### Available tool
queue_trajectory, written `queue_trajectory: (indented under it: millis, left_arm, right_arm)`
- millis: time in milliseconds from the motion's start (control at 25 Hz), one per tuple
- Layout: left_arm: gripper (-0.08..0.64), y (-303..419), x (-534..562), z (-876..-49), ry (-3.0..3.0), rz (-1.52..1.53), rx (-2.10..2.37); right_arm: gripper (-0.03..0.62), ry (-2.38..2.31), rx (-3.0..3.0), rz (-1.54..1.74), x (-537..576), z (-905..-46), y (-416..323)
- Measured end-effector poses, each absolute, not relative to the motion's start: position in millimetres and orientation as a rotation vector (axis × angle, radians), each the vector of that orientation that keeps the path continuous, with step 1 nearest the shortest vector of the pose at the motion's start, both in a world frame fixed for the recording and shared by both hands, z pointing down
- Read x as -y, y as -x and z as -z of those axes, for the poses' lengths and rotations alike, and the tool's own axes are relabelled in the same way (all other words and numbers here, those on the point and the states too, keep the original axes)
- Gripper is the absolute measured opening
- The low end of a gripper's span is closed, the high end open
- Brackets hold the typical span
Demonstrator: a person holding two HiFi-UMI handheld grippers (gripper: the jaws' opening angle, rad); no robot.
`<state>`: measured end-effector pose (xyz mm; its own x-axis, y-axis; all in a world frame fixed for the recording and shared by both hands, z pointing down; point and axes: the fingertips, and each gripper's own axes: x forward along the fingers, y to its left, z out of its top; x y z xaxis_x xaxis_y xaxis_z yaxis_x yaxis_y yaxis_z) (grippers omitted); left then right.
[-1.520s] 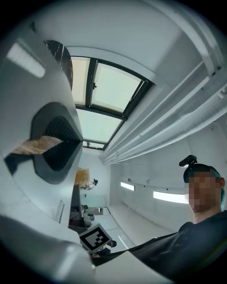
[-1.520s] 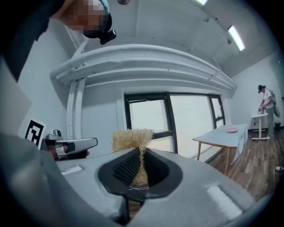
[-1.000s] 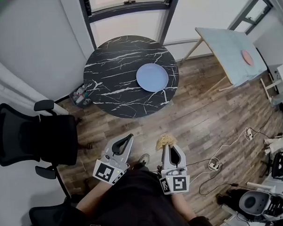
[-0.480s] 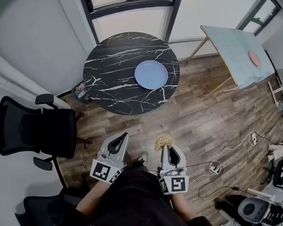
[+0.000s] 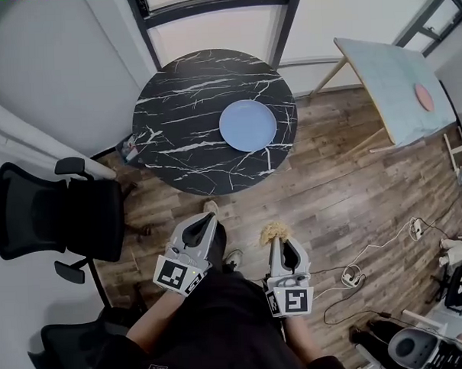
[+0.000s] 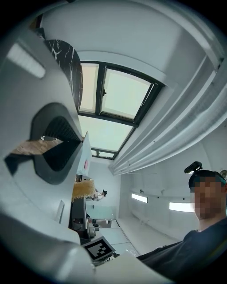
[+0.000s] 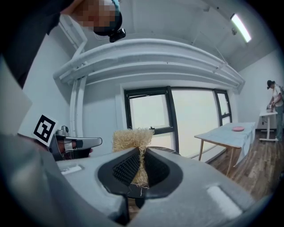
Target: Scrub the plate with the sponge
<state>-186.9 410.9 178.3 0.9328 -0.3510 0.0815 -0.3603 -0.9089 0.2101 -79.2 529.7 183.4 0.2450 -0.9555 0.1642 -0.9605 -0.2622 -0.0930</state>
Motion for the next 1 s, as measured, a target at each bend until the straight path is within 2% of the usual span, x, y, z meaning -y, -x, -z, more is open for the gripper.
queue_trajectory:
  millis: [400,1000]
  left_arm:
    - [-0.005,128,-307,-189,-2.839,-0.085,0.478]
    - [-0.003,101,-174,-237,-2.750,-0.173,0.487]
  right_arm:
    - [0.029,-2.471,1.833,-0.270,-434,-180,29]
    - [0.028,-2.396,1.828,-0.282,-286,-189,-6]
